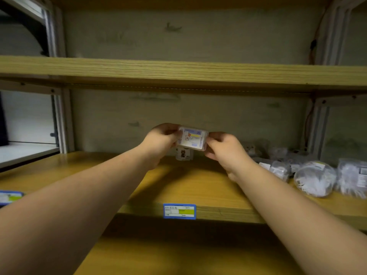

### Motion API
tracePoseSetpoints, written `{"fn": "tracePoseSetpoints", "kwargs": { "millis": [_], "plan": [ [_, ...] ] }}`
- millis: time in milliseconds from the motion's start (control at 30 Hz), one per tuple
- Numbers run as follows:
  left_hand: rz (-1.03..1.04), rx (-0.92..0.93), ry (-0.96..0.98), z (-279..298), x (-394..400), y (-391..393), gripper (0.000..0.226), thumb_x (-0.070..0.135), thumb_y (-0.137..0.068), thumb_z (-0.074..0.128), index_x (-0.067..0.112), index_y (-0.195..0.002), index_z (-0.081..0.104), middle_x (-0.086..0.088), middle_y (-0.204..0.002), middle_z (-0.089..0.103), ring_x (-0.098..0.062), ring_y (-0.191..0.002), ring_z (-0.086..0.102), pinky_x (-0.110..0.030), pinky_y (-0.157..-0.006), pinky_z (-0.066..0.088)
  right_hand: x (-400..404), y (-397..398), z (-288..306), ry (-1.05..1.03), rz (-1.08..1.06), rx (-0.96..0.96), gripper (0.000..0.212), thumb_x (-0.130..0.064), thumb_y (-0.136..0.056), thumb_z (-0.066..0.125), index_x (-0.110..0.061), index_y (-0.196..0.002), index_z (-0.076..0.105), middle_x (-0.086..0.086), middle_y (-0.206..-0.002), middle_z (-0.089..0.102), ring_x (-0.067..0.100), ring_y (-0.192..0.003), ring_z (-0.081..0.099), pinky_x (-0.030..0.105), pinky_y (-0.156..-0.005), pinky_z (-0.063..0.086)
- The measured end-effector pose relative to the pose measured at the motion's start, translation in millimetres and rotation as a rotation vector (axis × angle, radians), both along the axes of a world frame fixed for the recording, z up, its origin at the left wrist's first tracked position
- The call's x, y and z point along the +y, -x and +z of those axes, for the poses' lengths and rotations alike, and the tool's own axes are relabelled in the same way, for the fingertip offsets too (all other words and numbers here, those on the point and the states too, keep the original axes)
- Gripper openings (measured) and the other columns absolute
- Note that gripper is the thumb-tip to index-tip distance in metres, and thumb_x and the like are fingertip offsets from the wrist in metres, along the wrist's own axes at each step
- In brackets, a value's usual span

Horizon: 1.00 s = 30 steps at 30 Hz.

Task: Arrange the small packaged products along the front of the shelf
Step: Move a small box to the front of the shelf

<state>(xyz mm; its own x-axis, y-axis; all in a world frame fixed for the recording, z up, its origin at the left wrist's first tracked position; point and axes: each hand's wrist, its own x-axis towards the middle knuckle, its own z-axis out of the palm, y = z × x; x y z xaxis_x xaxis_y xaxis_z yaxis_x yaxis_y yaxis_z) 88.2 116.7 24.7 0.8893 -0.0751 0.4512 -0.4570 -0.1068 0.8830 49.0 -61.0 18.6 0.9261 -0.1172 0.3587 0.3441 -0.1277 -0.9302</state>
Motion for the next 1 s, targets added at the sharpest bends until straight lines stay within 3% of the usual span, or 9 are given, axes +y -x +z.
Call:
{"fn": "tracePoseSetpoints", "kwargs": {
  "millis": [67,233,400,533,633,733,833,933,1000],
  "plan": [
    [0.018,0.008,0.025,0,19,-1,0.012,0.013,-0.097,0.06,0.024,-0.1,0.066,-0.002,-0.101,0.07,-0.019,-0.093,0.062,-0.032,-0.085,0.051,15,-5,1,0.032,0.025,0.012,0.017,-0.016,-0.101,0.052,-0.021,-0.11,0.066,-0.002,-0.107,0.071,0.014,-0.1,0.068,0.033,-0.092,0.056],
    [-0.039,0.108,0.041,-1,82,-4,0.043,0.009,-0.094,0.063,0.009,-0.136,0.053,-0.013,-0.111,0.066,-0.023,-0.087,0.061,-0.032,-0.079,0.052,71,-21,9,0.051,0.081,0.076,0.036,-0.015,-0.097,0.06,-0.019,-0.132,0.058,0.005,-0.121,0.067,0.02,-0.105,0.067,0.039,-0.095,0.055],
    [-0.219,0.243,-0.022,-4,159,-4,0.044,0.006,-0.09,0.069,0.006,-0.13,0.052,-0.015,-0.109,0.07,-0.02,-0.086,0.071,-0.033,-0.085,0.06,153,-33,23,0.124,-0.062,-0.054,0.037,-0.027,-0.09,0.071,-0.023,-0.125,0.06,0.001,-0.117,0.066,0.021,-0.111,0.061,0.031,-0.089,0.047],
    [-0.269,0.278,0.081,-7,223,-13,0.043,0.005,-0.091,0.066,-0.002,-0.13,0.05,-0.026,-0.126,0.063,-0.035,-0.114,0.066,-0.036,-0.087,0.059,230,-44,25,0.241,0.019,-0.088,0.012,-0.03,-0.089,0.07,-0.025,-0.098,0.065,0.0,-0.102,0.071,0.022,-0.099,0.067,0.041,-0.093,0.054],
    [-0.324,0.275,0.132,-5,267,-21,0.033,0.005,-0.091,0.066,0.005,-0.123,0.056,-0.02,-0.128,0.063,-0.032,-0.116,0.064,-0.033,-0.087,0.059,279,-56,22,0.277,0.097,-0.051,0.026,-0.018,-0.09,0.069,-0.026,-0.113,0.059,0.005,-0.111,0.07,0.023,-0.097,0.07,0.043,-0.09,0.058],
    [-0.229,0.252,-0.001,-5,301,-28,0.025,0.016,-0.089,0.071,0.015,-0.112,0.062,-0.015,-0.121,0.067,-0.028,-0.107,0.064,-0.033,-0.089,0.056,311,-68,22,0.338,0.03,-0.07,0.039,-0.013,-0.088,0.071,-0.03,-0.12,0.06,0.005,-0.108,0.071,0.023,-0.095,0.071,0.041,-0.088,0.059],
    [-0.01,0.159,0.013,-2,321,-46,0.045,0.029,-0.086,0.074,0.019,-0.127,0.059,-0.009,-0.12,0.067,-0.026,-0.112,0.063,-0.035,-0.094,0.053,321,-79,26,0.509,-0.084,-0.085,0.04,-0.012,-0.09,0.067,-0.031,-0.124,0.062,0.001,-0.11,0.069,0.021,-0.097,0.067,0.032,-0.08,0.058],
    [0.075,0.029,-0.006,3,316,-54,0.038,0.018,-0.095,0.064,0.015,-0.132,0.057,-0.009,-0.124,0.065,-0.023,-0.111,0.062,-0.035,-0.095,0.053,322,-87,31,0.645,-0.158,-0.064,0.041,-0.013,-0.091,0.065,-0.032,-0.127,0.062,-0.001,-0.12,0.065,0.019,-0.101,0.064,0.026,-0.073,0.053],
    [0.134,-0.018,-0.061,3,306,-57,0.03,0.012,-0.098,0.058,0.009,-0.127,0.06,-0.012,-0.123,0.065,-0.027,-0.11,0.062,-0.036,-0.095,0.051,320,-92,33,0.593,-0.201,-0.063,0.04,-0.014,-0.089,0.068,-0.028,-0.127,0.063,0.0,-0.128,0.064,0.019,-0.107,0.063,0.028,-0.081,0.054]
  ]
}}
